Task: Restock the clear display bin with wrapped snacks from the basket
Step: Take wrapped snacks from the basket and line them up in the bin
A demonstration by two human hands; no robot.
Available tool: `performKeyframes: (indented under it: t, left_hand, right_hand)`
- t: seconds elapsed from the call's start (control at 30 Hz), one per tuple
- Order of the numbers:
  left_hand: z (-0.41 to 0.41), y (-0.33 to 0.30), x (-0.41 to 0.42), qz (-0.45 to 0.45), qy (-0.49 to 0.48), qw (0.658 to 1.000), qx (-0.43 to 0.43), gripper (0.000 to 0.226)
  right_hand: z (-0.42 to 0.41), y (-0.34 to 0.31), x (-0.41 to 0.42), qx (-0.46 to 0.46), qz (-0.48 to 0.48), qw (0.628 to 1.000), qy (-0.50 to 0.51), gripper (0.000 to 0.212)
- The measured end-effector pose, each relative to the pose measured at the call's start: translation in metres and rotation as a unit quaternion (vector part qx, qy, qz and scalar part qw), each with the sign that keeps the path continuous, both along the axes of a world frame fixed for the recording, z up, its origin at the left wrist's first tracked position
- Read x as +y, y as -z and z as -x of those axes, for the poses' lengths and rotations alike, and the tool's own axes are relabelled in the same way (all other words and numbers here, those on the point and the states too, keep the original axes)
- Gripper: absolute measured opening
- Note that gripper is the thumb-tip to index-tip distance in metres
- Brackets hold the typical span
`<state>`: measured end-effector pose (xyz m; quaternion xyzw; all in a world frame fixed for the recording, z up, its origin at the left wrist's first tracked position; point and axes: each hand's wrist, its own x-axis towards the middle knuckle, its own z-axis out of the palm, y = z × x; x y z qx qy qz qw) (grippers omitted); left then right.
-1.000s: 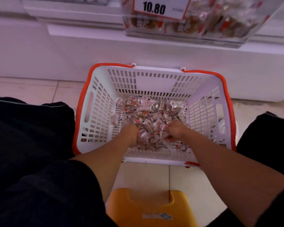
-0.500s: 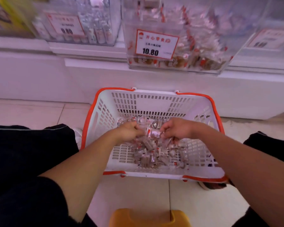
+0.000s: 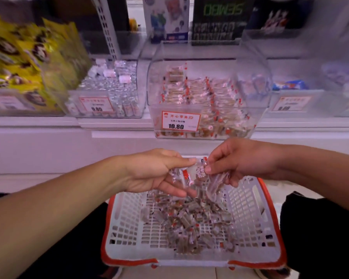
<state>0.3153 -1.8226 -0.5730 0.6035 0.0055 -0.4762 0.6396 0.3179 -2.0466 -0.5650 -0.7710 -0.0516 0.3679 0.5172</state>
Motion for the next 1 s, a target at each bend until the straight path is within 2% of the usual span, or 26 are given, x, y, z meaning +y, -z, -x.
performKeyframes:
  t: [0.1,0.17,0.23,0.33,0.43,0.53,0.63,0.77,0.83,0.9,0.97,1.0]
  left_hand:
    - [-0.005,-0.002,-0.009,0.01,-0.017,1.0,-0.018,0.05]
    - [-0.01,0.001,-0.012,0.006,-0.026,0.998,-0.049,0.045]
    - [-0.014,0.004,-0.011,0.018,-0.05,0.996,-0.067,0.03]
    - [-0.021,0.007,-0.01,0.023,-0.064,0.994,-0.089,0.024]
    - [-0.023,0.01,-0.016,0.031,-0.088,0.991,-0.101,0.025]
    - [-0.021,0.008,-0.027,0.062,-0.104,0.989,-0.088,0.04]
    - [-0.018,0.004,-0.033,0.062,-0.12,0.986,-0.095,0.043]
    - [-0.015,0.003,-0.036,0.087,-0.153,0.978,-0.114,0.013]
    - [-0.015,0.001,-0.036,0.112,-0.165,0.972,-0.126,0.017]
    - [-0.015,-0.001,-0.036,0.125,-0.182,0.964,-0.152,0.016]
    - [-0.015,-0.005,-0.034,0.115,-0.204,0.956,-0.178,0.029]
    - [-0.014,-0.006,-0.034,0.104,-0.209,0.953,-0.193,0.035]
  right_hand:
    - [-0.005,-0.007,0.0,-0.001,-0.008,0.999,0.052,0.005]
    - [-0.007,-0.009,-0.003,0.008,-0.018,0.997,0.074,0.007]
    - [-0.009,-0.014,-0.012,0.01,-0.017,0.998,0.061,0.017]
    - [-0.011,-0.028,-0.028,-0.003,-0.013,1.0,0.009,0.037]
    - [-0.01,-0.031,-0.028,-0.057,-0.078,0.994,0.051,0.04]
    - [-0.007,-0.024,-0.012,-0.131,-0.105,0.979,0.112,0.047]
    - [-0.001,-0.022,0.004,-0.221,-0.057,0.964,0.139,0.051]
    - [0.008,-0.025,0.01,-0.36,0.061,0.916,0.164,0.07]
    - [0.012,-0.023,0.009,-0.393,0.102,0.899,0.165,0.079]
    - [0.015,-0.021,0.01,-0.42,0.098,0.891,0.138,0.069]
    - [0.019,-0.018,0.015,-0.437,0.072,0.893,0.079,0.051]
    - [0.021,-0.017,0.019,-0.427,0.053,0.901,0.056,0.049]
